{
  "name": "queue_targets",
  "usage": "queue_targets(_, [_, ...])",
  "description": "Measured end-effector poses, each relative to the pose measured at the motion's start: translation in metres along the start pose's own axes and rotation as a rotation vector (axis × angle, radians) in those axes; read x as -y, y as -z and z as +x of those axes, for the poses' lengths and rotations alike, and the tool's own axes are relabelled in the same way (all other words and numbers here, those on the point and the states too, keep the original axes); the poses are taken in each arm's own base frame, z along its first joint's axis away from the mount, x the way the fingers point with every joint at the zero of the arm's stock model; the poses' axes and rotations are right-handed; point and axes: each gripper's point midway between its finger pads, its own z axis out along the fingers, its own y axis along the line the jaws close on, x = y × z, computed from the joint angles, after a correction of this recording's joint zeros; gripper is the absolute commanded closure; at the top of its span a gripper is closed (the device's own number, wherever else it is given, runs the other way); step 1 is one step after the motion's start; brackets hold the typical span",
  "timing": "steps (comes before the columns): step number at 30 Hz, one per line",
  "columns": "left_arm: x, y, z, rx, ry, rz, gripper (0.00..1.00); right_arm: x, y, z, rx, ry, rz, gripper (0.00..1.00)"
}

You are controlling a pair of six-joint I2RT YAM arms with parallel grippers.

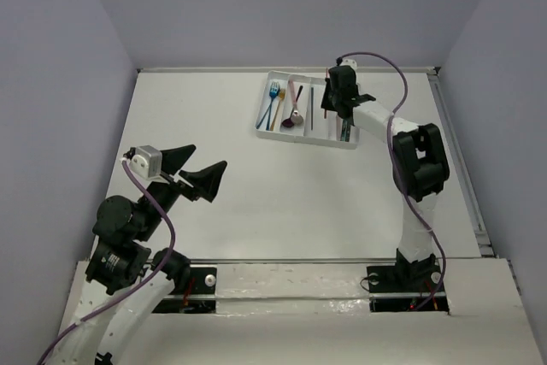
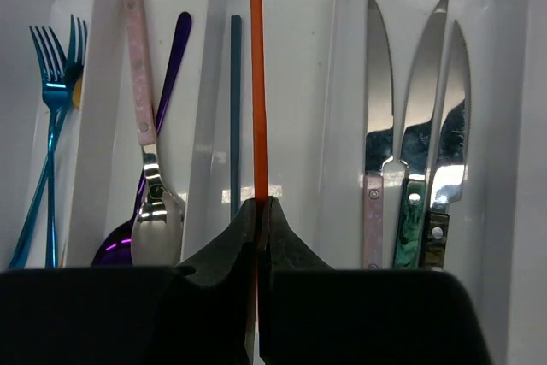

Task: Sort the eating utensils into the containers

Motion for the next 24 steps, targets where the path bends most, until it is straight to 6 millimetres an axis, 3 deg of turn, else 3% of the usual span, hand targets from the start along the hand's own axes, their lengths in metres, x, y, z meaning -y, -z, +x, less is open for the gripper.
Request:
queue_targets(2, [0.0,0.0,0.0,-0.001,0.0,-0.002,0.01,0.002,-0.014,0.01,-0.03,-0.005,0.004,0.99])
queue_targets(4, [0.0,0.0,0.0,0.0,0.0,-0.001,0.01,-0.001,-0.025,0.023,-0.066,-0.005,-0.004,0.79])
queue_targets(5, [0.0,0.0,0.0,0.0,0.0,-0.002,0.01,-0.003,-0.029,0.029,-0.081,-0.004,-0.009,0.62])
queue_targets(6, [0.0,0.0,0.0,0.0,0.0,-0.002,0.01,-0.005,-0.031,0.034,-0.093,-0.004,-0.015,0.23])
queue_targets(8, [0.0,0.0,0.0,0.0,0.0,-0.002,0.01,-0.008,-0.03,0.039,-0.108,-0.013,-0.02,0.0])
queue_targets(14, [0.0,0.0,0.0,-0.001,0.0,0.001,0.01,-0.013,-0.014,0.035,-0.094,-0.016,-0.053,0.0])
queue_targets(18, [-0.002,0.0,0.0,0.0,-0.002,-0.006,0.01,-0.007,0.032,0.031,-0.059,-0.025,-0.089,0.01])
queue_targets(24, [-0.003,-0.001,0.001,-0.004,-0.002,-0.01,0.01,0.001,0.145,-0.011,0.131,-0.058,-0.198,0.0])
